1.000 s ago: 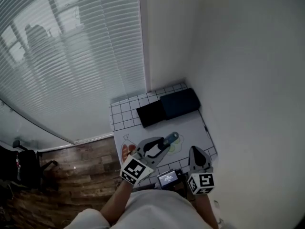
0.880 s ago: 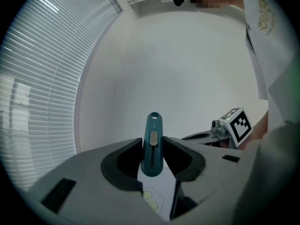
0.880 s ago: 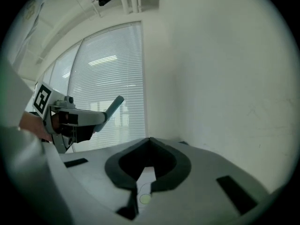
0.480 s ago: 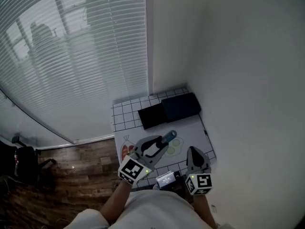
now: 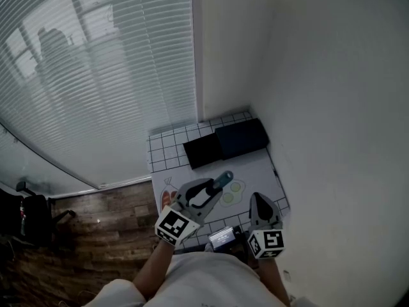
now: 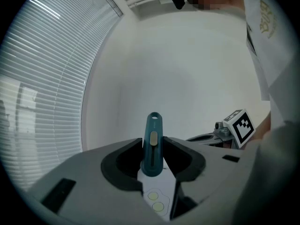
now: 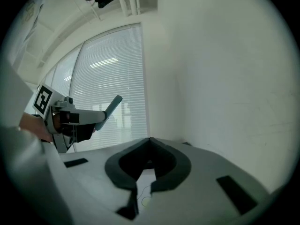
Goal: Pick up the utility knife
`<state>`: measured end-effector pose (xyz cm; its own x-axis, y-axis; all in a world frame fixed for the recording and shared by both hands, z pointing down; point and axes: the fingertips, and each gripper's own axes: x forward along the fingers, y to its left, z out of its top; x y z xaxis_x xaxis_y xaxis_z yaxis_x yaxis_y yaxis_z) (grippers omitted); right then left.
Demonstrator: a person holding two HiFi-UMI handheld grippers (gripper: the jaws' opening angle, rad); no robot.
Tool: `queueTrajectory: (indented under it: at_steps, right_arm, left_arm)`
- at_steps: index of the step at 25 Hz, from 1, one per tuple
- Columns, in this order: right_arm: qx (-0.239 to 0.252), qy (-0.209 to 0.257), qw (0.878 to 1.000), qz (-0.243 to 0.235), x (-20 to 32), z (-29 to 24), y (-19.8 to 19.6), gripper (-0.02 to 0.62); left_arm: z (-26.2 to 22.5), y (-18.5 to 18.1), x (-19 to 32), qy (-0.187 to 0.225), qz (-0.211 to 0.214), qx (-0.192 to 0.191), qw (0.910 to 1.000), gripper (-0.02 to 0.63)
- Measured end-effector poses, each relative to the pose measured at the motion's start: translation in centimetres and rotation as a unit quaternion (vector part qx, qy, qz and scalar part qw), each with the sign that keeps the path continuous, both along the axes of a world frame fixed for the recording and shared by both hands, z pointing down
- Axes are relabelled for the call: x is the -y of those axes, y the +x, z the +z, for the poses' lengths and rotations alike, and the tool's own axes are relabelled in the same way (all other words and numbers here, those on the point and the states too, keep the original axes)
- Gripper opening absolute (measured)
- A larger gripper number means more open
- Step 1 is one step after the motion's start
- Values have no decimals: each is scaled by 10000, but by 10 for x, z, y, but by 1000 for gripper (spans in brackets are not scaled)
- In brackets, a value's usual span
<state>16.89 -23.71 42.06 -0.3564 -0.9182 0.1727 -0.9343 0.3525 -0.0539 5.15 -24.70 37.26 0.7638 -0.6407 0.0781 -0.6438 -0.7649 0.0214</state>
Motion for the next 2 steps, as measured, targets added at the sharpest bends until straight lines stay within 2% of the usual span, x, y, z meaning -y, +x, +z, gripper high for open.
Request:
queueTrajectory:
  at_steps: [2]
  right_arm:
    - [0, -11, 10000, 15, 3, 0, 0, 6]
  left_arm:
    - [1, 0, 3, -20, 4, 8, 10000, 143]
